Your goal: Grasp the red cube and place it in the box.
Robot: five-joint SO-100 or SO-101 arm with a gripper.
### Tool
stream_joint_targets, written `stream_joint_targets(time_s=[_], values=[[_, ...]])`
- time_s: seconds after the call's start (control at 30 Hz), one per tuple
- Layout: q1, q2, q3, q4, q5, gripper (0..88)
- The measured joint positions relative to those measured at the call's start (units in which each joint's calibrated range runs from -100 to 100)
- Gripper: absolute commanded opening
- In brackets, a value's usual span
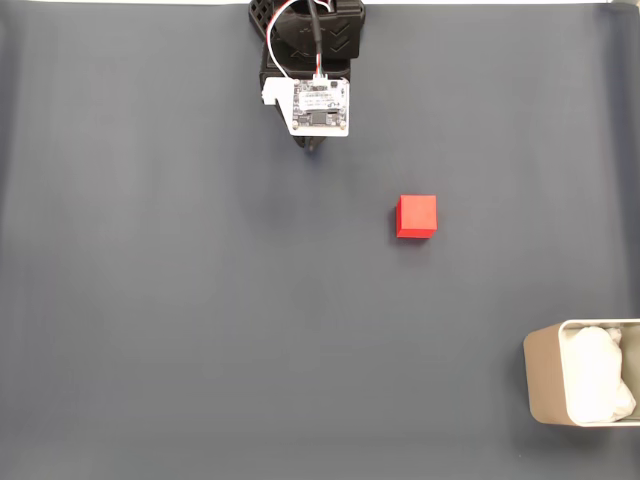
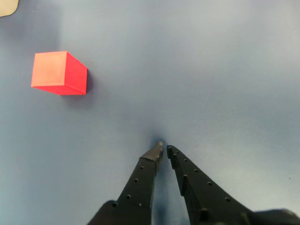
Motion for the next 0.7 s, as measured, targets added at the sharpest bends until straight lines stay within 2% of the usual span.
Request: stream_joint_targets(time_s=[0.7], values=[[0.0, 0.0, 0.0, 0.3, 0.9, 0.0]])
